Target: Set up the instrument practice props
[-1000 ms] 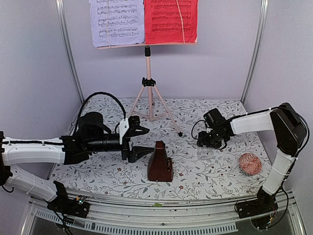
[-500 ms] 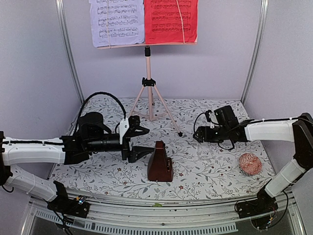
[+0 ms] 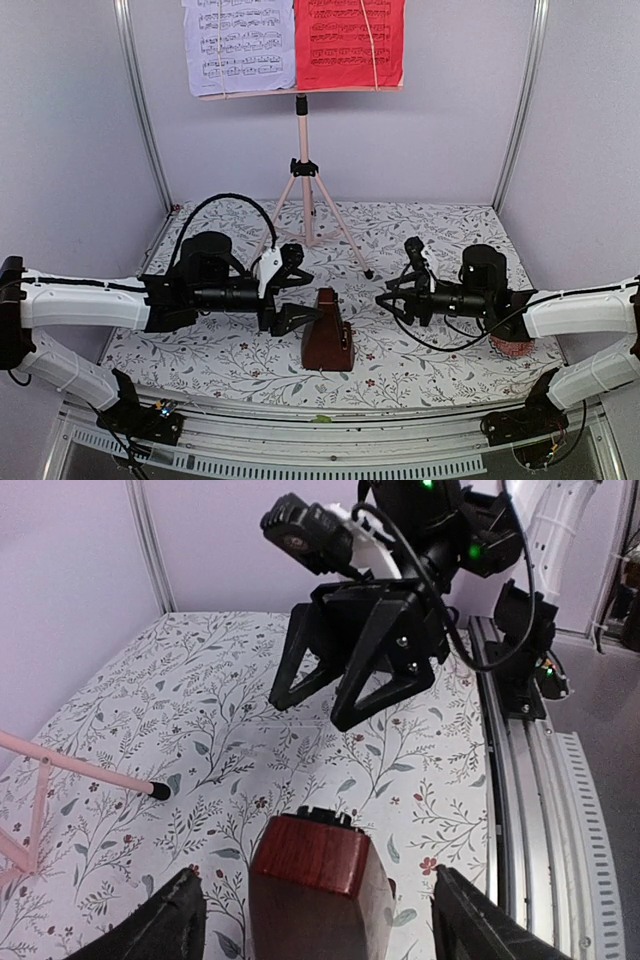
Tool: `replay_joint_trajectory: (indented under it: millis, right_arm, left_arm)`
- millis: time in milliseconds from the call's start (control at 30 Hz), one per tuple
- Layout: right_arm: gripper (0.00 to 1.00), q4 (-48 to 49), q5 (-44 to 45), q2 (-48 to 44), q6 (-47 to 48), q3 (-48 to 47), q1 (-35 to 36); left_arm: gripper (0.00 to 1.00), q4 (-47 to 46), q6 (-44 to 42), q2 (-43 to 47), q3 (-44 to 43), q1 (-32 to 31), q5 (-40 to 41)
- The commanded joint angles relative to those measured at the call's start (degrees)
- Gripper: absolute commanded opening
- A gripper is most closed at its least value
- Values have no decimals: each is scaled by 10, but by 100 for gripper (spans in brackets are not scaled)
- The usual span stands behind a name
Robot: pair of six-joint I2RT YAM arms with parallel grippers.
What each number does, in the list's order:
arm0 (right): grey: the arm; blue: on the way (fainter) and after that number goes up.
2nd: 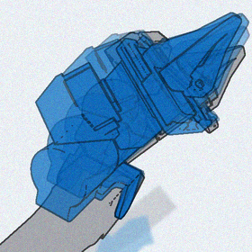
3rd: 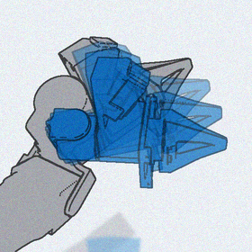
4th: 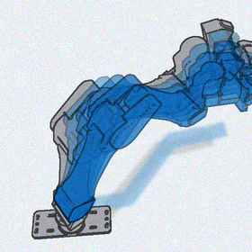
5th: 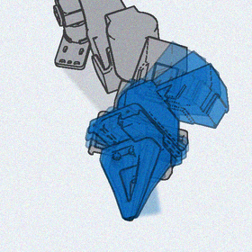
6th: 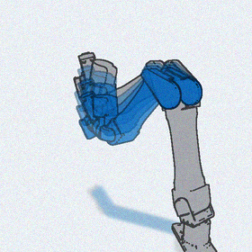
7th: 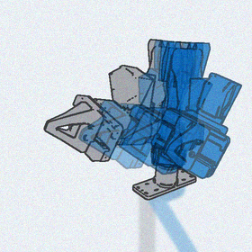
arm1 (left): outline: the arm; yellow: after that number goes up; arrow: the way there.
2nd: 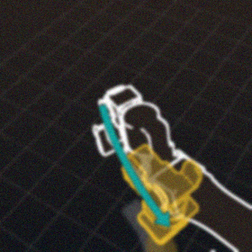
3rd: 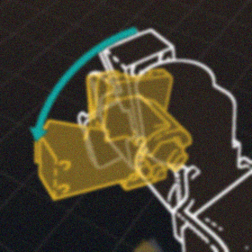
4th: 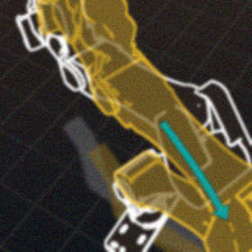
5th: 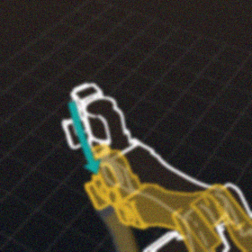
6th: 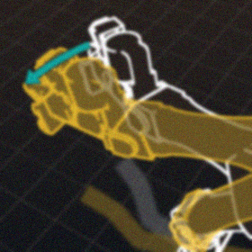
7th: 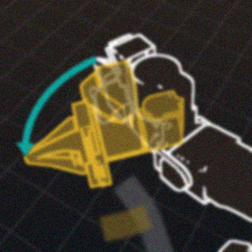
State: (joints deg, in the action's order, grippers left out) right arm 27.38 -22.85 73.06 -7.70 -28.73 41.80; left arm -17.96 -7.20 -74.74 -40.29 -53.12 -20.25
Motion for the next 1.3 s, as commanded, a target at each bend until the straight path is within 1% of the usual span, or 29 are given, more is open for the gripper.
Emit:
replay_joint_trajectory:
  millis: [0, 133, 200, 267, 400, 433, 500, 900, 1267]
  right_arm:
    - [50, 78, -55, 5, 28, 1, 27]
    - [38, 69, -64, 35, 31, -23, 56]
    - [31, 69, -61, 47, 32, -31, 68]
    - [26, 69, -53, 60, 33, -38, 77]
    - [20, 68, -43, 86, 38, -57, 90]
    - [17, 69, -44, 91, 38, -63, 93]
    - [13, 69, -43, 99, 38, -71, 97]
    - [0, 70, -43, 123, 32, -87, 109]
    - [0, 70, -37, 143, 23, -96, 113]
  left_arm:
    - [77, 13, 19, -12, -23, -1, -1]
    - [75, 21, 26, -17, -31, -2, -3]
    - [71, 28, 27, -18, -35, -2, -3]
    - [69, 33, 26, -18, -36, -3, 3]
    - [66, 35, 23, -19, -35, -4, 11]
    - [65, 34, 23, -20, -36, -4, 12]
    - [64, 35, 20, -21, -36, -5, 13]
    - [54, 51, 7, -42, -54, -10, 1]
    - [53, 51, 0, -51, -61, -14, -4]
